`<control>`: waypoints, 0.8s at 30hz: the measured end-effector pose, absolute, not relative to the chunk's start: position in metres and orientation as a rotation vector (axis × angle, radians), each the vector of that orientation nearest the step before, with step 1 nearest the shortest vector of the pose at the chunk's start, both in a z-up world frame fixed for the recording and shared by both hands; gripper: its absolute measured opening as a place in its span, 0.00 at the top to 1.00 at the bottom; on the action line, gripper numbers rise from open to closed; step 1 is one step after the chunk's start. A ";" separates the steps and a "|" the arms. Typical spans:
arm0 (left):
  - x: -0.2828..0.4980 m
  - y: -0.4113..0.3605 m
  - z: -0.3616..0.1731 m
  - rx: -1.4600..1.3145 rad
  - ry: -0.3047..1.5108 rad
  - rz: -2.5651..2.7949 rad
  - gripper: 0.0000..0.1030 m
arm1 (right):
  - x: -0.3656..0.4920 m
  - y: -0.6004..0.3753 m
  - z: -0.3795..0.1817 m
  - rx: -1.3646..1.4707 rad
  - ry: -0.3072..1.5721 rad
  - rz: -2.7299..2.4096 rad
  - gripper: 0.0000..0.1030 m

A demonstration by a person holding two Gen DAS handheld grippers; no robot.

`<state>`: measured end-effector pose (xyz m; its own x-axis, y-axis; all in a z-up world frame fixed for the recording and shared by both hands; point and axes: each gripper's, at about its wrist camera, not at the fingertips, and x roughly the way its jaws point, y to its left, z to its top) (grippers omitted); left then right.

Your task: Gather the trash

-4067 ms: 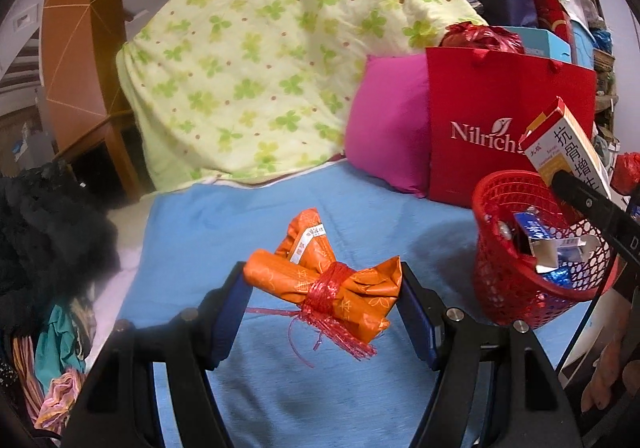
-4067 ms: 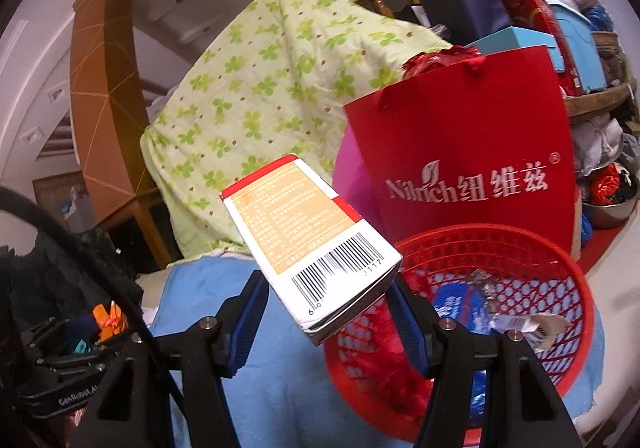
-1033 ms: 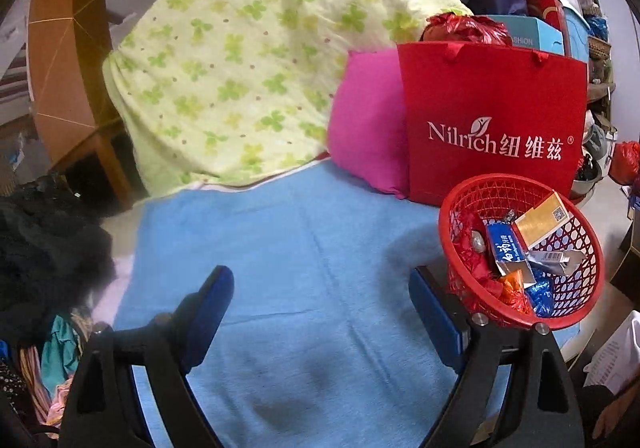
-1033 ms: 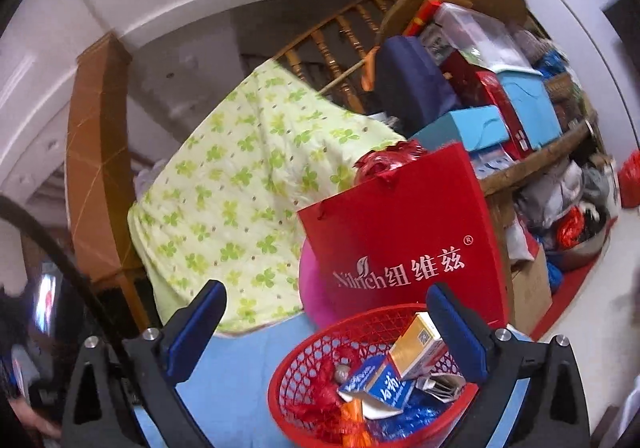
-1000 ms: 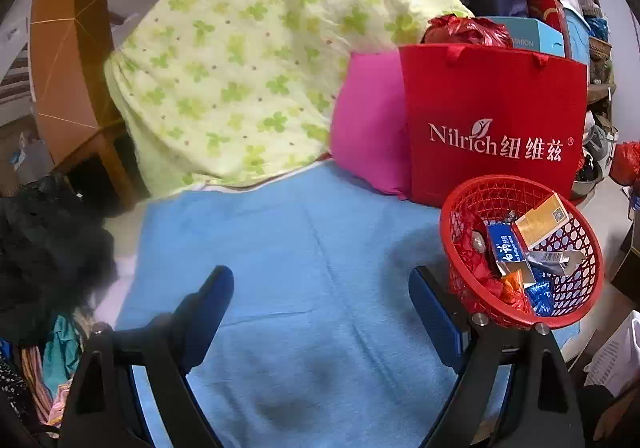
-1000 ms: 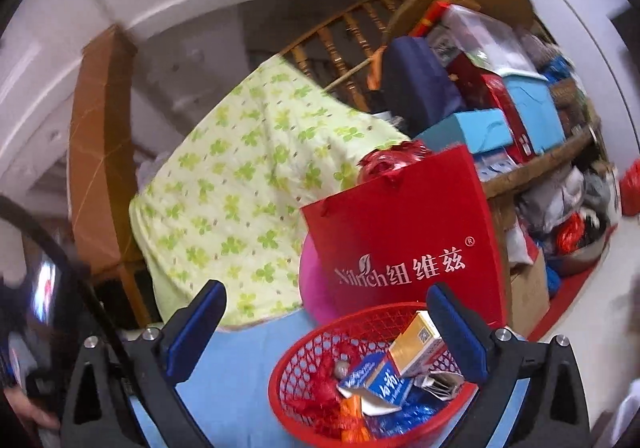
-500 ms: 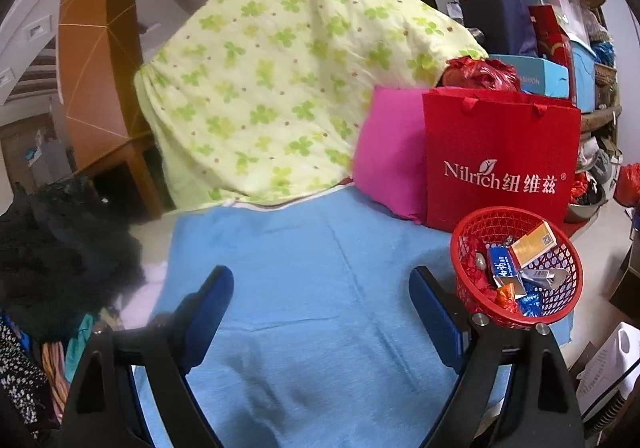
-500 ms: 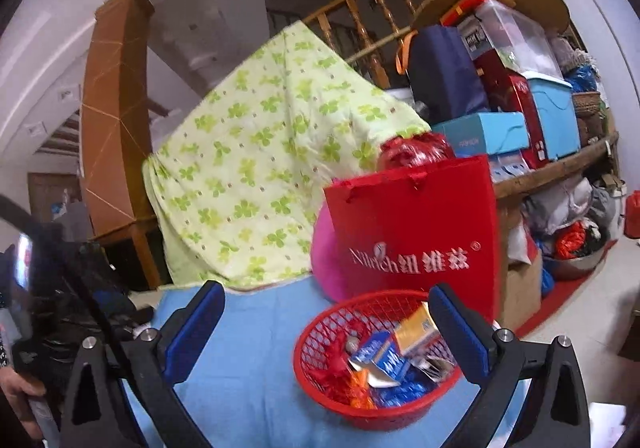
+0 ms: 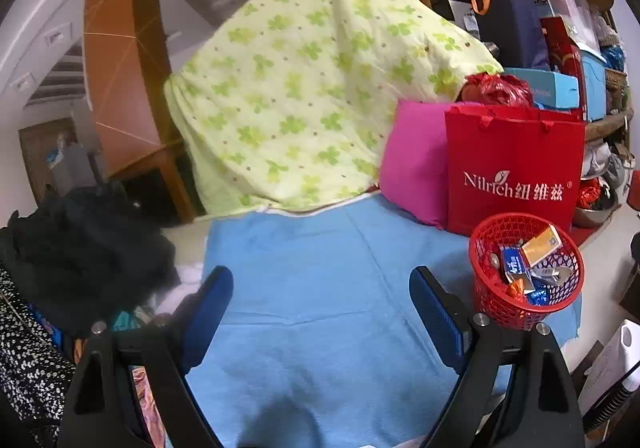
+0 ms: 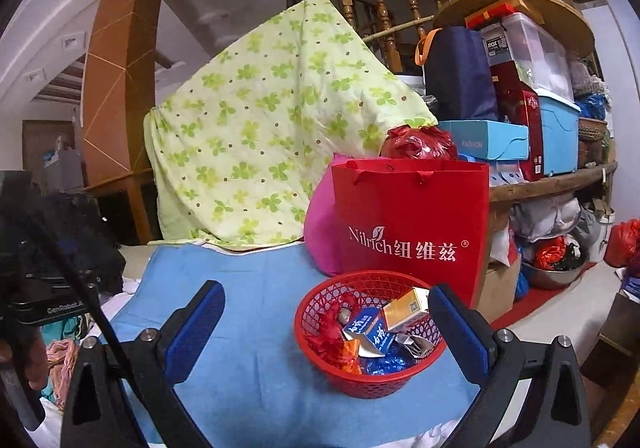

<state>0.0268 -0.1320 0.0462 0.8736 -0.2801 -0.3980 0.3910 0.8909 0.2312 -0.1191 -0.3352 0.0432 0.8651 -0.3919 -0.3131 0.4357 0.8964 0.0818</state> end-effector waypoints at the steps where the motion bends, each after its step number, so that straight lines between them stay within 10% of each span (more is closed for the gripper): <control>1: 0.024 -0.129 0.049 0.307 0.358 -0.355 0.13 | -0.119 -0.332 0.046 0.151 0.303 -0.434 0.00; 24: -0.001 -0.118 0.057 0.307 0.356 -0.409 0.06 | -0.137 -0.290 0.058 0.064 0.349 -0.445 0.00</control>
